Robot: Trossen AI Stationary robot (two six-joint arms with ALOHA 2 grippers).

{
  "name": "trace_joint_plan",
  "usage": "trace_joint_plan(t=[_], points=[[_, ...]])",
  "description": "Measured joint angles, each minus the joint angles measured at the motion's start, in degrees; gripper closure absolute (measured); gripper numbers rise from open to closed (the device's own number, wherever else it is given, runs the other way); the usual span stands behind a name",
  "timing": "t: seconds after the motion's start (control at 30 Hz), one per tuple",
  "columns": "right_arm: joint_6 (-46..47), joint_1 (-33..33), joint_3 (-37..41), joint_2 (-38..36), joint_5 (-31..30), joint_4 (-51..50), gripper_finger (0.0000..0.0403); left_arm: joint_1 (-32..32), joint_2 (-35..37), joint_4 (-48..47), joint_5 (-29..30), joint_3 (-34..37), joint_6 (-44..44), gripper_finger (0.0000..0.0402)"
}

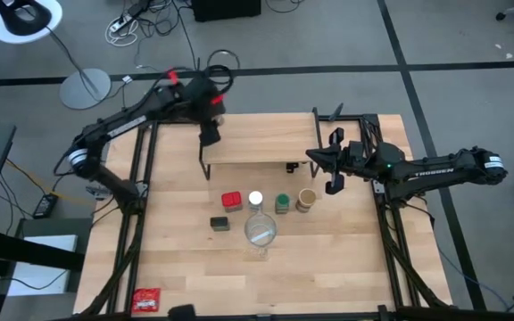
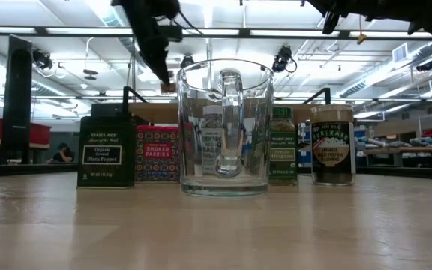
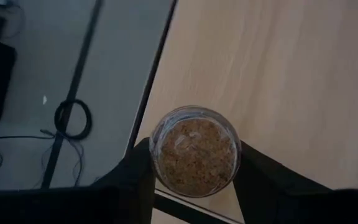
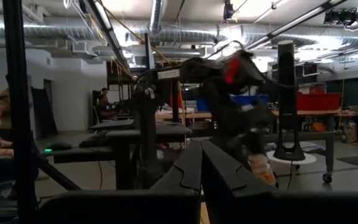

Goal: Shelf spices
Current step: Put the transparent seasoning bottle on the shelf

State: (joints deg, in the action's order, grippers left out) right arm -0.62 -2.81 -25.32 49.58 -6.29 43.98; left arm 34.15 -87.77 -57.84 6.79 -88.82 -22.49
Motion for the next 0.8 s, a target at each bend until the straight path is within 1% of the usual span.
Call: trace_joint_plan(t=[0.13,0.27,0.33,0.4,0.53,0.67,0.8], points=[[0.02,0.00,0.00,0.00,0.00,0.04,0.0400,1.24,-6.79,-7.20,0.05,-8.04,-5.79,0.0237],[0.02,0.00,0.00,0.00,0.00,0.08,0.0400,3.04,-11.21,-12.03,-0.02,-12.47,-11.67,0.0237],[0.02,0.00,0.00,0.00,0.00,0.10,0.0400,4.25,-11.76,-12.91,-0.65,-12.85,-15.65,0.0237],[0.02,0.00,0.00,0.00,0.02,0.12,0.0400,5.56,-11.67,-12.76,-3.28,-12.93,-18.80,0.0237],[0.02,0.00,0.00,0.00,0.04,0.10,0.0400,7.95,-11.63,-12.66,-7.01,-12.96,-20.80,0.0237],[0.02,0.00,0.00,0.00,0.05,0.11,0.0400,9.79,-11.61,-14.03,-12.80,-12.96,-23.80,0.0237],[0.00,0.00,0.00,0.00,0.07,0.12,0.0400,9.82,-11.61,-15.20,-12.98,-12.96,-26.81,0.0237]])
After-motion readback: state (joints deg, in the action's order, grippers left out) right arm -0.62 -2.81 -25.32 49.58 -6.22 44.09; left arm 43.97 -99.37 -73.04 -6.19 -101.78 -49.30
